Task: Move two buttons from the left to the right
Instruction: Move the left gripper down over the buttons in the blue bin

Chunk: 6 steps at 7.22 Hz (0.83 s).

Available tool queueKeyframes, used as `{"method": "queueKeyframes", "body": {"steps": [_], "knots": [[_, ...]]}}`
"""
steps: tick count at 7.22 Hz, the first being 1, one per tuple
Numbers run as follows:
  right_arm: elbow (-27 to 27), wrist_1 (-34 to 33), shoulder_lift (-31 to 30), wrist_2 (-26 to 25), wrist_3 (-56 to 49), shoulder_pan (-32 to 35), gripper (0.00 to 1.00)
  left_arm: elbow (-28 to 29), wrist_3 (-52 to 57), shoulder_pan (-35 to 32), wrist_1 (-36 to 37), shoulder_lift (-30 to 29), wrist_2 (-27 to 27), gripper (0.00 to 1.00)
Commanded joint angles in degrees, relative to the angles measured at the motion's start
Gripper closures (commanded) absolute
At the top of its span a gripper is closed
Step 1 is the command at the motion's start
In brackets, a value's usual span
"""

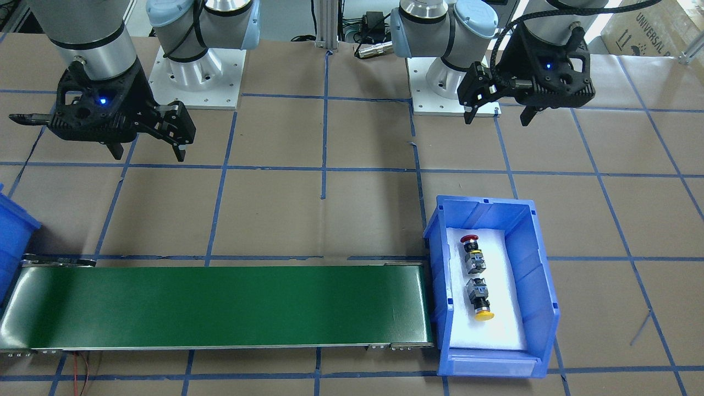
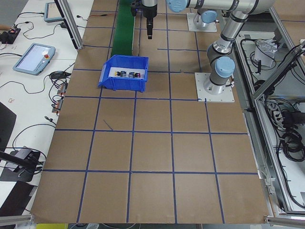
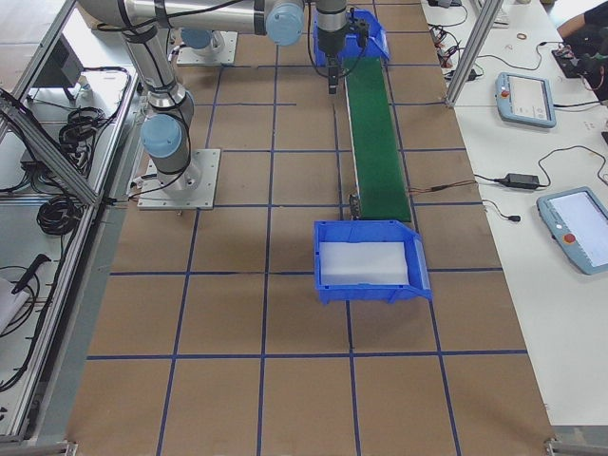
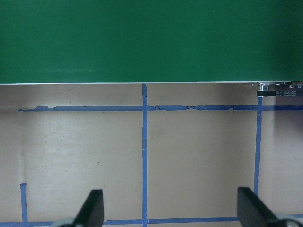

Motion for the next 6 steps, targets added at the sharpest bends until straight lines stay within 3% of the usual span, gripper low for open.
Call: {"method": "queueKeyframes", "body": {"steps": [1,2,4,6], "knots": [[0.1,0.1,0.0,0.1,0.3,0.1,0.00,0.6,0.0,0.8,-1.0,-0.1,2.7,0.00],[-0.1,0.1,0.0,0.2,-0.3,-0.1,0.00,0.7,-0.2,0.3,-0.8,-0.9,0.9,0.00],[0.0,0.0,0.1,0.1,-0.3,-0.1,0.00,3.0,3.4,1.0,9.6,-12.4,0.3,0.00],[0.2,0.0,0.1,-0.2,-0.3,-0.1,0.00,1.9,4.2,1.8,19.5,-19.8,0.5,0.00]]}}
